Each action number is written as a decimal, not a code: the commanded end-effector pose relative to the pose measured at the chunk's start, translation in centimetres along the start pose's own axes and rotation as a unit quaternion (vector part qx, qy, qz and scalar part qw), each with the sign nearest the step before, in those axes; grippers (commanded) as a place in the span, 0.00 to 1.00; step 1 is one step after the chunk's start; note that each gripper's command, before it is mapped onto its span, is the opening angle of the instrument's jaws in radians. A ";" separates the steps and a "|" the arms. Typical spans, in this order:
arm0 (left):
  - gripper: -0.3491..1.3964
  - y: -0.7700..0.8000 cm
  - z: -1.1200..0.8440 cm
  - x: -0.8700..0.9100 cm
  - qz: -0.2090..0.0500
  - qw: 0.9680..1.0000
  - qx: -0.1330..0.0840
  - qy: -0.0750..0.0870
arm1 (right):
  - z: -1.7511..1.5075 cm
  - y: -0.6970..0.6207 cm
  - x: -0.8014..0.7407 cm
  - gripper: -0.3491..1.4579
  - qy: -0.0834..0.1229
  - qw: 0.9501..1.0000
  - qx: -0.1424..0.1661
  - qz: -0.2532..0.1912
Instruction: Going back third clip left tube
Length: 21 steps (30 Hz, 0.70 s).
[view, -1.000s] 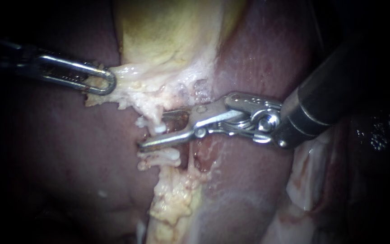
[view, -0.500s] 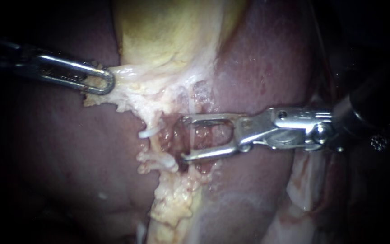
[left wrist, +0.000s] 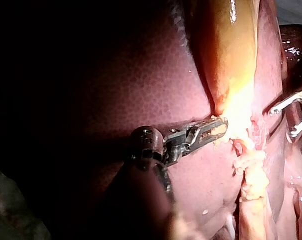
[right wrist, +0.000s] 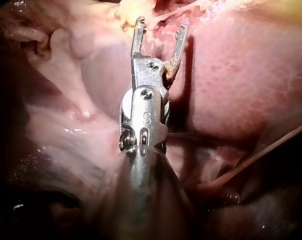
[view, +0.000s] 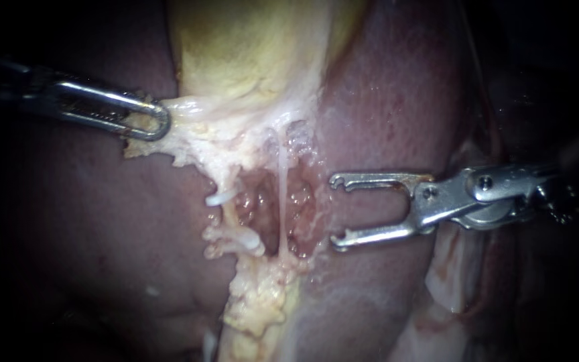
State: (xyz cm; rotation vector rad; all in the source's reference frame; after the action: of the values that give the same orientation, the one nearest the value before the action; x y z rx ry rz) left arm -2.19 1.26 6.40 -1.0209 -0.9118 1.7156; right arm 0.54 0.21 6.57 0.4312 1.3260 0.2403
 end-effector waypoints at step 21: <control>0.00 -0.08 0.52 -0.13 0.007 1.000 -0.002 -0.011 | -0.05 -0.02 0.01 0.47 0.000 1.000 0.002 0.000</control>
State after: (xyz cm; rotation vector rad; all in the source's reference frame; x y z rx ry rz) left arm -2.61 1.08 6.70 -1.0153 -0.9238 1.7396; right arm 0.49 0.20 6.54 0.4343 1.3273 0.2383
